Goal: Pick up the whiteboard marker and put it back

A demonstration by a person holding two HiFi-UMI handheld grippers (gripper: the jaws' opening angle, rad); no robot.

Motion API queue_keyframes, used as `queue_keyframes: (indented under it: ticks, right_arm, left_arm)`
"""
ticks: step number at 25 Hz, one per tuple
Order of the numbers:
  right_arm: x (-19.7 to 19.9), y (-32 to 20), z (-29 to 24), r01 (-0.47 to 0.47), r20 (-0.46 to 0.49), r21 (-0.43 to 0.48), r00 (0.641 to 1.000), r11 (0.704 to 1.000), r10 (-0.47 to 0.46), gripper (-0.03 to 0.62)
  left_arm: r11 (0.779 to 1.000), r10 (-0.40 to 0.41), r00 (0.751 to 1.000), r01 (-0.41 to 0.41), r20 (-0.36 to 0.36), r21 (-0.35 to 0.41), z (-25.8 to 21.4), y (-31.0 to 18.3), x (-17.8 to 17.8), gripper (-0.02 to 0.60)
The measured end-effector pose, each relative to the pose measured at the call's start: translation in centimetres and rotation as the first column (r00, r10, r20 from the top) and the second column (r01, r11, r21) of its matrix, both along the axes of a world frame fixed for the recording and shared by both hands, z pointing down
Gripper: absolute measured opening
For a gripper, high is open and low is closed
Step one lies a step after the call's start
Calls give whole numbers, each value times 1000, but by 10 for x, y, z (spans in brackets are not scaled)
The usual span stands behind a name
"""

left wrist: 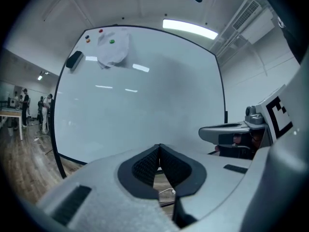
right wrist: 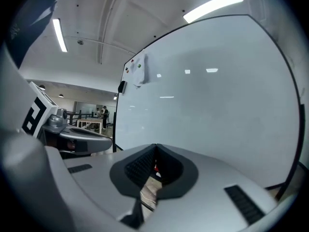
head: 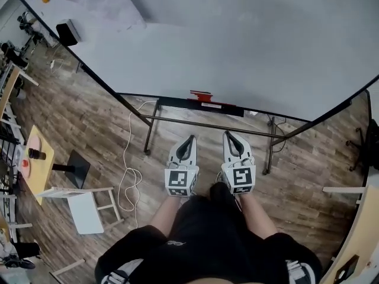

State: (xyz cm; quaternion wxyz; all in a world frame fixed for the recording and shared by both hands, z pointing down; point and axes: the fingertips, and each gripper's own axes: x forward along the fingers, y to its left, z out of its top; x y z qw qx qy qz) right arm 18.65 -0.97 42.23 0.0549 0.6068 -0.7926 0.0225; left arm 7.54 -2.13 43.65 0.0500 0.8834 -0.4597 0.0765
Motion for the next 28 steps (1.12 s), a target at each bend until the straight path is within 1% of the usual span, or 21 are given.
queue_keyframes:
  ticks: [3,6,9,13,15,18,22,25,28]
  right_arm:
    - [-13,23,-5,-31,1,-8,1000,999,31,3]
    - [-19,42,-11,-45,-21,-6,999,999,45,3]
    - [-26,48,-17,-56,-19,17,998,998,56,3]
    - [-28,49,-32,-53,-33,37,998,998,54,3]
    - [-26,45,-35,-47,-22,34,999,998,47,3]
    - [-21,39,-43,-30,-18,50,999,998,31,3]
    - [-13,32,-51,-26,-44,65,999,998,29,3]
    - [-20,29,-54,0,-41,78,999,997,3,3]
    - [-27,27,-57,28,-30,88,999,996,-25,3]
  left_arm:
    - [1000,23,999,-23,-22,-2,-6,16,-18,6]
    - [999,53,997,-52,-64,4,-10,31,-21,6]
    - [997,71,995,-69,-74,19,-14,35,-23,6]
    - [997,70,993,-69,-93,18,-22,39,-26,6]
    - [998,64,993,-62,-99,19,-27,37,-24,6]
    - [998,62,991,-58,-118,33,-40,34,-18,6]
    - [997,59,988,-52,-140,51,-54,29,-6,6]
    - [997,51,990,-42,-135,69,-58,29,-7,6]
    - [997,32,990,-23,-140,69,-59,31,-12,6]
